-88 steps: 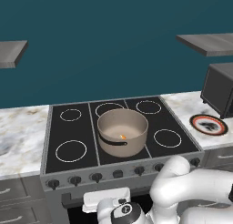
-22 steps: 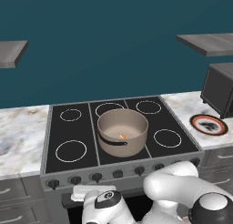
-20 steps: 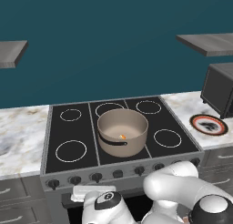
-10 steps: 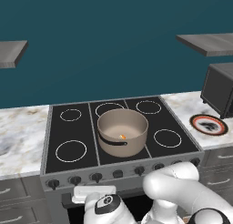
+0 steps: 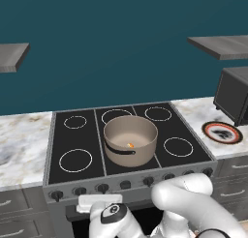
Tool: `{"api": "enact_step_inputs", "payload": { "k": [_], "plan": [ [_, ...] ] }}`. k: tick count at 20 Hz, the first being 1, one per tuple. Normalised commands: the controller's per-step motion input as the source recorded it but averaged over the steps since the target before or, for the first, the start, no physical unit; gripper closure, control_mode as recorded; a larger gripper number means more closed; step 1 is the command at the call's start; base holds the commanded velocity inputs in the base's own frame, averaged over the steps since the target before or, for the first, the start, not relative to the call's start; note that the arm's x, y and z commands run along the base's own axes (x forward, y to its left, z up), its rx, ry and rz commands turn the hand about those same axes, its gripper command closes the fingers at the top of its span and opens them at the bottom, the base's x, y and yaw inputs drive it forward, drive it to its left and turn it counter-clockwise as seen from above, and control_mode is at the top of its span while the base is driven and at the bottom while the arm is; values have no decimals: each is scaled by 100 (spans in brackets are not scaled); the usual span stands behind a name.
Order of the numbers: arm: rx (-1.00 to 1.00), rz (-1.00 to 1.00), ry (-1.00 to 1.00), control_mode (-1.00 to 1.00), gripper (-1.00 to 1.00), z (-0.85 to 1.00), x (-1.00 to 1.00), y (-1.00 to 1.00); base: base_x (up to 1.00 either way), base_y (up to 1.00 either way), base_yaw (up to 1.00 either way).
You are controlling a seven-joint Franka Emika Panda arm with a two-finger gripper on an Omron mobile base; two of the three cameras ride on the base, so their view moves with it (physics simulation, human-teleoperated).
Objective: Retrieve the frozen meat and place it in the pot on a burner. Then turn the burner on.
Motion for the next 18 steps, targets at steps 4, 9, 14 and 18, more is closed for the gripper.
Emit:
{"api": "enact_step_inputs", "payload": {
  "k": [4,9,14,18],
  "plan": [
    [0,3,-7,-100,-100,-6,12,-3,0,0,0],
    [0,5,-4,-100,-100,-18,2,-11,0,0,0],
    [0,3,0,-100,-100,-8,5,-12,0,0,0],
    [0,0,0,-100,-100,0,14,-1,0,0,0]
  ]
}}
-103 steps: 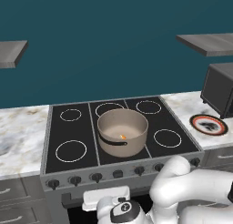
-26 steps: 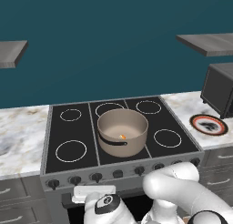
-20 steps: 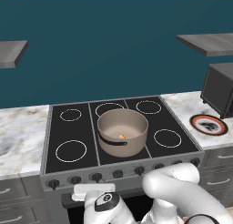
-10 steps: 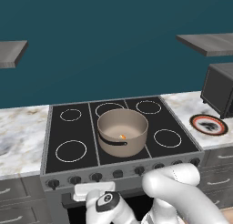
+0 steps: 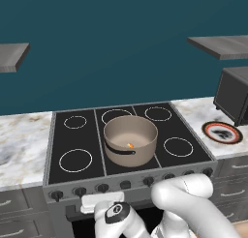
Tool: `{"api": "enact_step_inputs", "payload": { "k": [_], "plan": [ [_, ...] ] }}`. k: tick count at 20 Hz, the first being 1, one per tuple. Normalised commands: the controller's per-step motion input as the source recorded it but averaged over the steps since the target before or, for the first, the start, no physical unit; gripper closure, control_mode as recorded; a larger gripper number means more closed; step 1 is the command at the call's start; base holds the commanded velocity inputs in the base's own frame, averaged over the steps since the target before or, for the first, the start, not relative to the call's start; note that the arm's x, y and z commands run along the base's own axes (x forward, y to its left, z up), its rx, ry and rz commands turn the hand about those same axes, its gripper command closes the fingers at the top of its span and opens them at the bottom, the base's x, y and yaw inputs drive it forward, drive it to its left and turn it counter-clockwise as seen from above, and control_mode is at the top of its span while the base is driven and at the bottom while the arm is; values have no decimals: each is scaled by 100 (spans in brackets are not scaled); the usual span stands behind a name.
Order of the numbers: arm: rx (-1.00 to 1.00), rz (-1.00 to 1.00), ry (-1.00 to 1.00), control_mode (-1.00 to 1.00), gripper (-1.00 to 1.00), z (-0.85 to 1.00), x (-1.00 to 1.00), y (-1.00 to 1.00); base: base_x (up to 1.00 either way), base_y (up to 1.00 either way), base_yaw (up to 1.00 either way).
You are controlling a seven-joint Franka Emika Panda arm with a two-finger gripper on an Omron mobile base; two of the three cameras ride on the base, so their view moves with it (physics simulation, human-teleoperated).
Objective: Retrieve the frozen meat and place it in the pot on a burner. Then turn the burner on.
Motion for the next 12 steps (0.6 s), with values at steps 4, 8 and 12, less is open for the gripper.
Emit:
{"api": "enact_step_inputs", "payload": {
  "k": [4,8,12],
  "plan": [
    [0,0,0,-100,-100,0,11,0,0,0,0],
    [0,0,0,-100,-100,-5,2,0,0,0,0],
    [0,0,0,-100,-100,-8,4,-3,0,0,0]
  ]
}}
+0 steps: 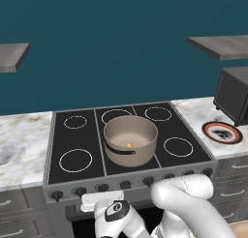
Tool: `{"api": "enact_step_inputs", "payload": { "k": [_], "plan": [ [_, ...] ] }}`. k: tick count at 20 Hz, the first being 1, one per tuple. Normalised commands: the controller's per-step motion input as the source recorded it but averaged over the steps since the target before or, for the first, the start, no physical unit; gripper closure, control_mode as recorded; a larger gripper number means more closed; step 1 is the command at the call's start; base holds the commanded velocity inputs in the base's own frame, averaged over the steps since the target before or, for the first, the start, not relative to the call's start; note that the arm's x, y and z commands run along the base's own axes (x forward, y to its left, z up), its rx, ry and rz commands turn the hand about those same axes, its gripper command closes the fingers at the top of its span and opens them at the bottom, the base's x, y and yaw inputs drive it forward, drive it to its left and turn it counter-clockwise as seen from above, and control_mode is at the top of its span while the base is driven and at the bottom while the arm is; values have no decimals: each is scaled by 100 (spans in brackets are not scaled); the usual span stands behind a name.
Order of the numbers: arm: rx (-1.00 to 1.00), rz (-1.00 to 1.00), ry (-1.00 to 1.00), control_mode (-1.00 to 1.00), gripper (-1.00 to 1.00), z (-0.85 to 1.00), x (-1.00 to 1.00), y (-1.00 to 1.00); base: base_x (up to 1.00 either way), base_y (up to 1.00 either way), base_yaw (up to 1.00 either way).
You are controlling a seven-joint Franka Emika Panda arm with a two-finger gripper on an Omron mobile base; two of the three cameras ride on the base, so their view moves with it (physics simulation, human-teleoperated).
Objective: Retrieve the frozen meat and place it in the pot on a burner. Then turn the burner on.
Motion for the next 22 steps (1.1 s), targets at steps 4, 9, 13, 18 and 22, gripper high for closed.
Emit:
{"api": "enact_step_inputs", "payload": {
  "k": [4,9,13,18,22],
  "plan": [
    [0,0,0,-100,-100,-2,9,-10,0,0,0],
    [0,0,0,-100,-100,0,10,-1,0,0,0],
    [0,0,0,-100,-100,-7,18,-15,0,0,0],
    [0,0,0,-100,-100,-5,11,-41,0,0,0],
    [0,0,-1,-100,-100,0,0,-38,0,0,0]
  ]
}}
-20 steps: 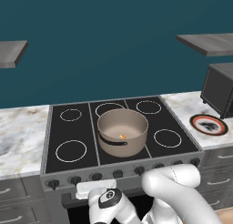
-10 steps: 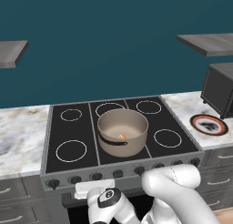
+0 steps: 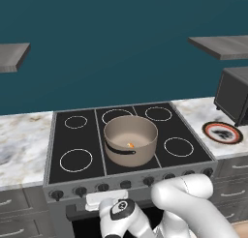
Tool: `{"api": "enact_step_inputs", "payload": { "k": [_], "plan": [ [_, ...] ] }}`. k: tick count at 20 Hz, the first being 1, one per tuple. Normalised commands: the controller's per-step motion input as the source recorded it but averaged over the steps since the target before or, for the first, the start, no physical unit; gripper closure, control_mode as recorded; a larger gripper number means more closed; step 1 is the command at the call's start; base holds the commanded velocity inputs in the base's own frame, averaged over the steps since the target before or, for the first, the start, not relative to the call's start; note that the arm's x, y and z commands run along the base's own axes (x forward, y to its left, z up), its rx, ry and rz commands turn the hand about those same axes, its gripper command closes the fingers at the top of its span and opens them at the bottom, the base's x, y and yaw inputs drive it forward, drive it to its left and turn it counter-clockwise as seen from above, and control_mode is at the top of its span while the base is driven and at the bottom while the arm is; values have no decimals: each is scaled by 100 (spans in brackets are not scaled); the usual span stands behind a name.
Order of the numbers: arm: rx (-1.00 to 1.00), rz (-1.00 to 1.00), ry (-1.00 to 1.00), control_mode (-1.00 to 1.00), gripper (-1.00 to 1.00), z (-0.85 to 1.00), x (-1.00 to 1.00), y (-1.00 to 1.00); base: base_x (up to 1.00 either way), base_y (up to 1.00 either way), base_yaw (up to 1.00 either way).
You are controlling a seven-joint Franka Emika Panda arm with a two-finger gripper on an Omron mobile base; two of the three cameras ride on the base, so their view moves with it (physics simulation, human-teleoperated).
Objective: Retrieve the frozen meat and place it in the pot on a burner. Then turn the burner on.
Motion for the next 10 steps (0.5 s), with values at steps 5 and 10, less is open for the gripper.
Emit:
{"api": "enact_step_inputs", "payload": {
  "k": [5,10],
  "plan": [
    [0,0,-5,-100,-100,0,0,-5,0,0,0],
    [0,0,-1,-100,100,0,0,4,0,0,0]
  ]
}}
